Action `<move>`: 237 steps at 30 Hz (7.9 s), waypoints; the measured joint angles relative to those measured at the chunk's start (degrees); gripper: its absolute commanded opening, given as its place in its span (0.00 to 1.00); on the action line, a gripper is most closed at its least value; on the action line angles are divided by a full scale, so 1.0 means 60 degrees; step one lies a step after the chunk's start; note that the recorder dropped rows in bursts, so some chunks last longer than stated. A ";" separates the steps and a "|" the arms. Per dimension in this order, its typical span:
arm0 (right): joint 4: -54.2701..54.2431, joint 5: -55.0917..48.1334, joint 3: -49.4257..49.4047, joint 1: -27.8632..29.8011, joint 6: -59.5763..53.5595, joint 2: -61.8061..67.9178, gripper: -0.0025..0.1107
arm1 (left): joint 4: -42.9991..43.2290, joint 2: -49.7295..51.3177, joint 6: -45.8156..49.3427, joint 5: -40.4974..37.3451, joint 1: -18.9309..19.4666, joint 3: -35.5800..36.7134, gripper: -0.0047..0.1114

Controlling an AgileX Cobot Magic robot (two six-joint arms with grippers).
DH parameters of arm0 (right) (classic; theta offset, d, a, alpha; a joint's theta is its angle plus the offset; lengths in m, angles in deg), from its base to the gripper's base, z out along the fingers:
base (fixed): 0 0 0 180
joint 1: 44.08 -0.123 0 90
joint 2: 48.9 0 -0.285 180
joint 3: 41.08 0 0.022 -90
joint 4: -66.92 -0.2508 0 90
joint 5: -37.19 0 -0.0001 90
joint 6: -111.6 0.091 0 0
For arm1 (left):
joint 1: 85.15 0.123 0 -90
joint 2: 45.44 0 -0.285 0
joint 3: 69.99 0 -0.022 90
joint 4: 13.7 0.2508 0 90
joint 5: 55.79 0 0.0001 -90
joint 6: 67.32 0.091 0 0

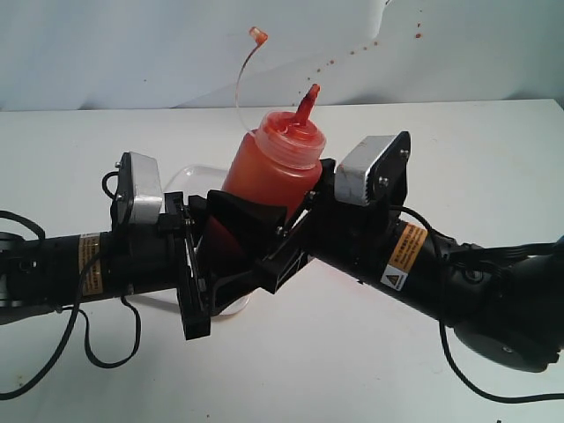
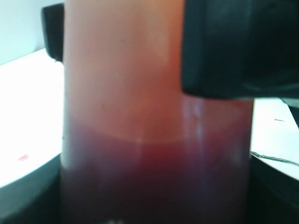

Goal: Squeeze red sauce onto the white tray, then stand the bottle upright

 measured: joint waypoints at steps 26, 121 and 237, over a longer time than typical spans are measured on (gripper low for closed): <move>0.0133 -0.0253 0.0000 0.0000 -0.0043 0.0043 0.02 | -0.0097 0.0000 -0.0019 0.0224 0.0000 -0.0036 0.94; -0.7255 -0.1655 0.0000 0.0067 -0.4993 0.0043 0.02 | -0.0890 0.0000 0.0952 -0.0338 0.0000 -0.0080 0.94; -0.7035 -0.1058 0.1672 0.1759 -0.5744 0.3181 0.64 | -0.0702 0.0000 0.1028 -0.0338 0.0000 -0.0080 0.04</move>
